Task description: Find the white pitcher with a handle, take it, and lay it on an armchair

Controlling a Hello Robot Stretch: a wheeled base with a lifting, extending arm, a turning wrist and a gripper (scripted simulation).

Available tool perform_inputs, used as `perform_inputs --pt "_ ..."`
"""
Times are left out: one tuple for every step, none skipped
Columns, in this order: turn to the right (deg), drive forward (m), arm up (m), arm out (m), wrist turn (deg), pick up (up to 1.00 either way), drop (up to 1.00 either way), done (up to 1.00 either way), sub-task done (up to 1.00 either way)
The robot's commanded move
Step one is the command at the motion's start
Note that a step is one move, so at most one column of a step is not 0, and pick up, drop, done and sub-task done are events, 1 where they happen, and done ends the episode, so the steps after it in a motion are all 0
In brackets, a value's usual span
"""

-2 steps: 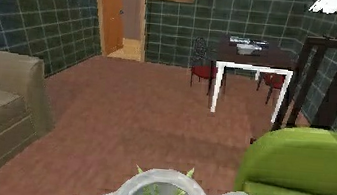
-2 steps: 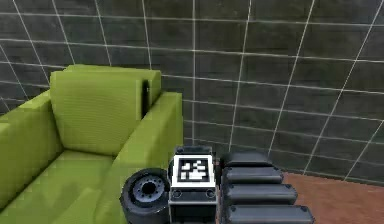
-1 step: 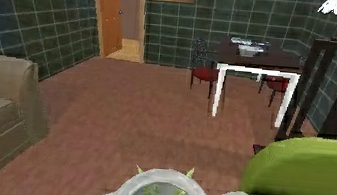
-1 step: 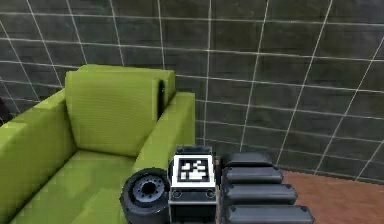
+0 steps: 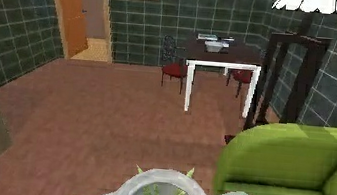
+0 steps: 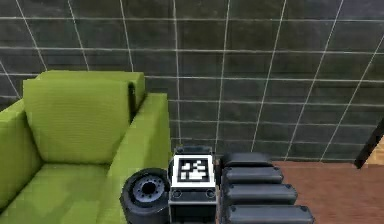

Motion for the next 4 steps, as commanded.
perform_inputs --pt "0.0 0.70 0.00 0.00 0.0 0.00 0.00 0.00 0.00" --pt "-45.0 0.00 0.00 0.00 0.0 0.00 0.00 0.00 0.00" --pt "-45.0 0.00 0.00 0.00 0.0 0.00 0.00 0.00 0.00" --pt "45.0 0.00 0.00 0.00 0.0 0.00 0.00 0.00 0.00"
